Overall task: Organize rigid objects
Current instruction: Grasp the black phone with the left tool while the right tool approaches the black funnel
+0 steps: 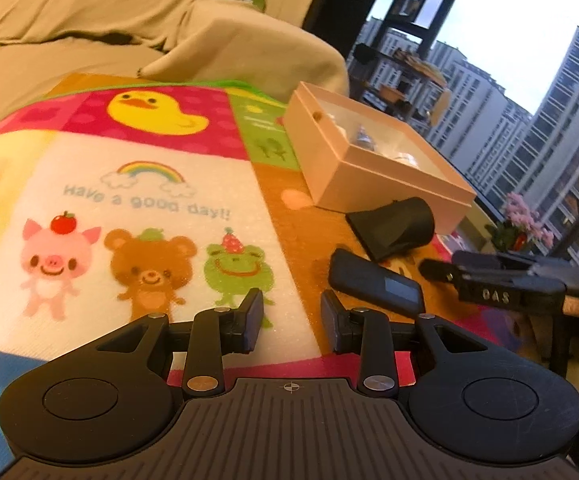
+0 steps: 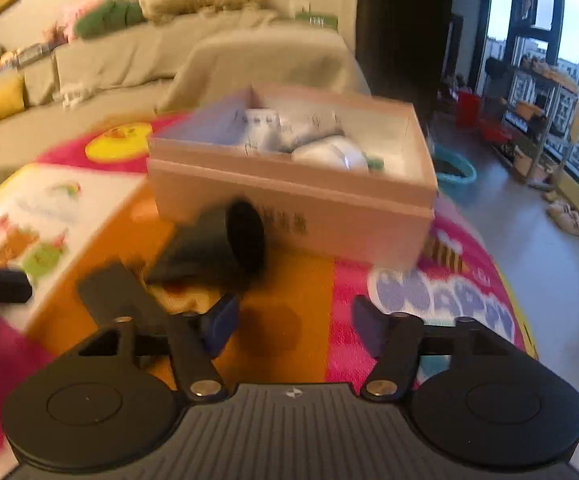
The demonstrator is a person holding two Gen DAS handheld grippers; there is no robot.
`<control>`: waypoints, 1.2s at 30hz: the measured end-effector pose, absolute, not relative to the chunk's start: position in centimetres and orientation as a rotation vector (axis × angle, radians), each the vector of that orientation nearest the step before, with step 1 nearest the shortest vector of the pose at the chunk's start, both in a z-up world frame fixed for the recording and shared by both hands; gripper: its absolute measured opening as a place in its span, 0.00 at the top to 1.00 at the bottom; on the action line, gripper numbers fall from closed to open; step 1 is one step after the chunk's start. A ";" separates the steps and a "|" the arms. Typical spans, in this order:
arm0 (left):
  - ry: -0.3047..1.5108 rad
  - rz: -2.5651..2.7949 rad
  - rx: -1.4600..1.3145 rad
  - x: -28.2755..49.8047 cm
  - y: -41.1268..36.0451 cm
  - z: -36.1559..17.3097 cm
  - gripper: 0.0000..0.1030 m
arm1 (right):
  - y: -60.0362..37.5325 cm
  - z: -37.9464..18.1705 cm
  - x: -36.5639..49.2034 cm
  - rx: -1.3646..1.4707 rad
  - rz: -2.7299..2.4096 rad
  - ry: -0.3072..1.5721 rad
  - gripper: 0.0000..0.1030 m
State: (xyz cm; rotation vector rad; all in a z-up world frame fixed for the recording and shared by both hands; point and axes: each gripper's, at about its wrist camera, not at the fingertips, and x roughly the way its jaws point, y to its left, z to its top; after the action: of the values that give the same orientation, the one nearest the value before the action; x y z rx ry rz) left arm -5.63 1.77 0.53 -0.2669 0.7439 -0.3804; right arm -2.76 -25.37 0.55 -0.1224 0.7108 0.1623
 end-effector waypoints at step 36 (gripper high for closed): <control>0.760 -0.414 0.085 -4.5 -8.4 0.9 0.48 | -28.1 0.5 -5.4 0.050 0.194 0.718 0.15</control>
State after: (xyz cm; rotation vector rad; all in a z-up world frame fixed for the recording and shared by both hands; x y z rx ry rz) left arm -4.49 -8.38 0.95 0.0848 0.7602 -0.4138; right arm -5.40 -28.06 0.54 0.0496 0.7176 0.1945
